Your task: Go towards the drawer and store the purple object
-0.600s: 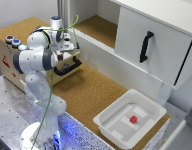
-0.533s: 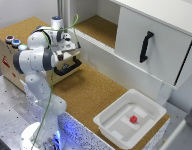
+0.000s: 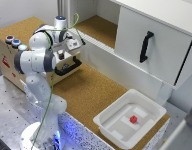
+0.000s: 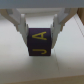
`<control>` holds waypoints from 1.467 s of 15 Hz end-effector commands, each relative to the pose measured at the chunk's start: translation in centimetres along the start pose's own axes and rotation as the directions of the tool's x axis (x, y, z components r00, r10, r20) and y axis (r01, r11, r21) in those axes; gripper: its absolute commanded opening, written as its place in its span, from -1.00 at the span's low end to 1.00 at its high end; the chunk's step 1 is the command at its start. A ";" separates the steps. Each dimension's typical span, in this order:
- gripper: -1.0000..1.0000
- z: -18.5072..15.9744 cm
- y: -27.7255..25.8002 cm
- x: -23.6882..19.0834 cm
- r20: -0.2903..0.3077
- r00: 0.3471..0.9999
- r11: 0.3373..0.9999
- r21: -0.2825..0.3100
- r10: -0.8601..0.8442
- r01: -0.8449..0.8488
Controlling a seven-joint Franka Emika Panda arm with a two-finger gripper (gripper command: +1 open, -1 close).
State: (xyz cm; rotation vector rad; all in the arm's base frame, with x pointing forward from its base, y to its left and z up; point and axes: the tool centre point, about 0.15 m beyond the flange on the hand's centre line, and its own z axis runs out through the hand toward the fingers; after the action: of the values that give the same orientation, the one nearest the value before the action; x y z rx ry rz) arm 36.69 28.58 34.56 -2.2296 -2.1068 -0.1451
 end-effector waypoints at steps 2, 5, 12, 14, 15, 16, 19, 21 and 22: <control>-1.00 1.5 -1.6 1.1 -0.047 0.984 0.985 -0.017 -0.174 0.173; -1.00 2.5 -0.5 2.8 -0.063 0.985 0.987 -0.013 -0.161 0.161; 1.00 1.0 -1.2 3.8 -0.028 0.991 0.990 -0.037 -0.135 0.133; 1.00 -0.6 -2.0 3.1 -0.038 0.994 0.995 -0.020 -0.100 0.100; 1.00 -1.9 -2.4 2.7 -0.047 0.996 0.997 -0.023 -0.075 0.074; 1.00 -2.8 -2.7 2.4 -0.052 0.997 0.998 -0.026 -0.057 0.055; 1.00 -5.4 -3.1 2.0 -0.091 0.996 0.999 -0.048 0.021 -0.025; 1.00 -5.4 -3.1 2.0 -0.091 0.996 0.999 -0.048 0.021 -0.025; 1.00 -5.4 -3.1 2.0 -0.091 0.996 0.999 -0.048 0.021 -0.025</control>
State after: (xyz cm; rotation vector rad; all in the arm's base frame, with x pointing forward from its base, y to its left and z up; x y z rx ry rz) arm 34.83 31.19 38.11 -2.2213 -2.1167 -0.2425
